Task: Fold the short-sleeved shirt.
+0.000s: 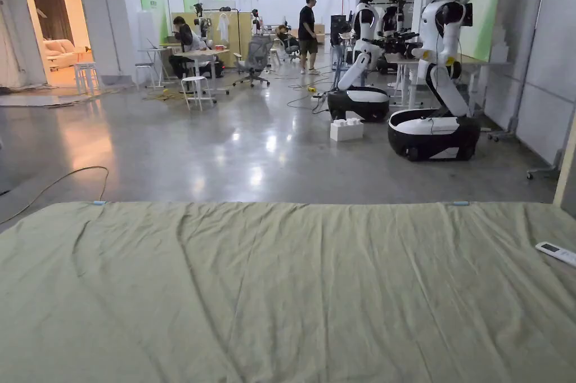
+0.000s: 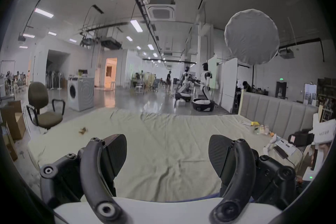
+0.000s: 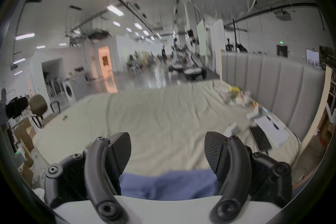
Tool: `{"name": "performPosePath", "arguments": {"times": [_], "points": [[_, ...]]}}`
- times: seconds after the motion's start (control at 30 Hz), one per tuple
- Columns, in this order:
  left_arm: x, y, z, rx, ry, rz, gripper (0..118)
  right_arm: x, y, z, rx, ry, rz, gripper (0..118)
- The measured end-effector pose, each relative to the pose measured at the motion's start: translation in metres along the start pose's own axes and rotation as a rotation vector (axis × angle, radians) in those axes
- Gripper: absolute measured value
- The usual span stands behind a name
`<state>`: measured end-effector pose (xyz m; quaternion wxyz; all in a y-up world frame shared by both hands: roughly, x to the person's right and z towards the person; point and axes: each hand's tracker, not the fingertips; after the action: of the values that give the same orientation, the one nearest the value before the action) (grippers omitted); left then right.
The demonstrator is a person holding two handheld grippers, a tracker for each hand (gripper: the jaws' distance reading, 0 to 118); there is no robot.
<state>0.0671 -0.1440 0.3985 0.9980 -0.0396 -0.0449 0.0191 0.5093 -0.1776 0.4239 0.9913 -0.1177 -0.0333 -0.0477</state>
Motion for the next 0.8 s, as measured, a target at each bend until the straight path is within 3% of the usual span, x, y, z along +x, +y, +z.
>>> {"name": "performPosePath", "arguments": {"times": [0.13, 0.2, 0.27, 0.33, 0.43, 0.8], "points": [[0.013, 0.008, -0.009, 0.042, -0.019, -0.121, 80, -0.015, 0.023, 0.004, 0.107, 0.038, 0.041, 86], [0.013, 0.011, -0.010, 0.036, -0.012, -0.140, 61, -0.020, 0.027, 0.009, 0.122, 0.043, 0.058, 81], [0.022, 0.009, -0.007, 0.039, -0.032, -0.136, 27, -0.023, 0.028, 0.011, 0.128, 0.038, 0.074, 50], [0.018, 0.009, -0.005, 0.036, -0.092, -0.123, 4, -0.026, 0.030, 0.014, 0.144, 0.014, 0.107, 11], [0.021, 0.009, 0.000, 0.030, -0.094, -0.113, 0, -0.026, 0.026, 0.014, 0.092, 0.032, 0.090, 1], [0.020, 0.014, -0.001, -0.002, -0.095, -0.054, 0, -0.036, 0.028, 0.013, 0.131, 0.037, 0.123, 0]]}}
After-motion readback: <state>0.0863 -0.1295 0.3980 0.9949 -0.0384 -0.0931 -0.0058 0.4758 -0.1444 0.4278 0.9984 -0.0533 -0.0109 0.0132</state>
